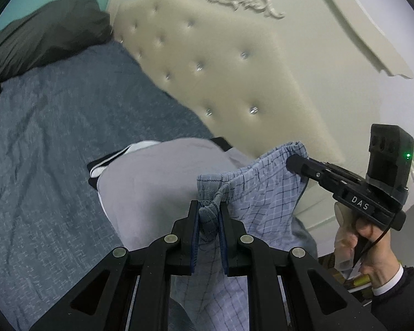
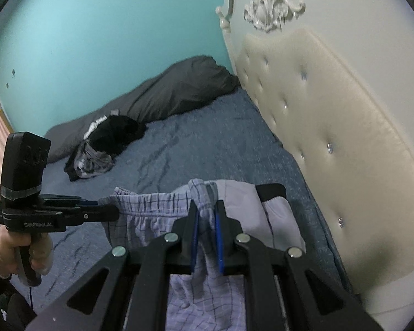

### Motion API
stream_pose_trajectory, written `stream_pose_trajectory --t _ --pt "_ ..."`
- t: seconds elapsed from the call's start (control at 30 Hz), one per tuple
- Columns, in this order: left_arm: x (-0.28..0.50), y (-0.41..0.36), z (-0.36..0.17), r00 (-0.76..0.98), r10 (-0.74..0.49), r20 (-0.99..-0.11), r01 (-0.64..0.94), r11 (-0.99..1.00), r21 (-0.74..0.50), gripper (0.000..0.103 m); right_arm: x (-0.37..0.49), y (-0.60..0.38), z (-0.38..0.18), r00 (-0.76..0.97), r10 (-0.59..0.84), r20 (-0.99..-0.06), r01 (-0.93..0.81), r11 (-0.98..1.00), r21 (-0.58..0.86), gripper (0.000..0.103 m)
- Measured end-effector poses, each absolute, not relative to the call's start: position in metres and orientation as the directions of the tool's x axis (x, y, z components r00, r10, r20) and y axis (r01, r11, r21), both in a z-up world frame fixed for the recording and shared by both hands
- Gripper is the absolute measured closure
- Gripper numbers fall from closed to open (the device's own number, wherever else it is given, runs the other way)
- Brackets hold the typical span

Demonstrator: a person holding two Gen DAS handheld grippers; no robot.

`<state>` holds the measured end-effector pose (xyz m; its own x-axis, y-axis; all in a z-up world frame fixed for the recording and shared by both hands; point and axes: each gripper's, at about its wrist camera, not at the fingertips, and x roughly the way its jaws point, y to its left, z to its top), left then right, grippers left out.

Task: Fold clothes
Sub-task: 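Carry the plaid shorts with both grippers and lower them onto the grey garment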

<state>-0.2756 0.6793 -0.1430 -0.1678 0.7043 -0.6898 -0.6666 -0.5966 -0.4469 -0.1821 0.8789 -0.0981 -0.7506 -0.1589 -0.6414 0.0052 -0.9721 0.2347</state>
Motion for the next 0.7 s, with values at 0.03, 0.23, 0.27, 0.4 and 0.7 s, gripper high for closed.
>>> stream_pose_trajectory --t 0.03,0.23,0.27,0.4,0.7 --pt "-0.278 0.680 -0.149 -0.163 0.702 -0.694 -0.662 -0.599 -0.450 0.090 -0.187 0.879 -0.103 -0.742 -0.158 -0.651 0.004 -0.973 0.231 0.093" --pt "-0.292 0.688 -0.180 -0.140 0.688 -0.712 -0.636 -0.614 -0.468 0.090 -0.210 0.883 -0.134 -0.690 -0.148 -0.709 -0.014 -0.976 0.218 0.093" --pt "-0.295 0.688 -0.184 -0.136 0.687 -0.714 -0.631 -0.615 -0.472 0.090 -0.214 0.884 -0.139 -0.682 -0.146 -0.717 -0.019 -0.976 0.217 0.093" --pt "-0.306 0.690 -0.197 -0.129 0.681 -0.721 -0.610 -0.628 -0.484 0.090 -0.229 0.884 -0.152 -0.655 -0.138 -0.743 -0.029 -0.978 0.208 0.093" --pt "-0.323 0.695 -0.220 -0.115 0.675 -0.729 -0.584 -0.640 -0.500 0.090 -0.252 0.885 -0.172 -0.612 -0.109 -0.783 -0.041 -0.985 0.169 0.093"
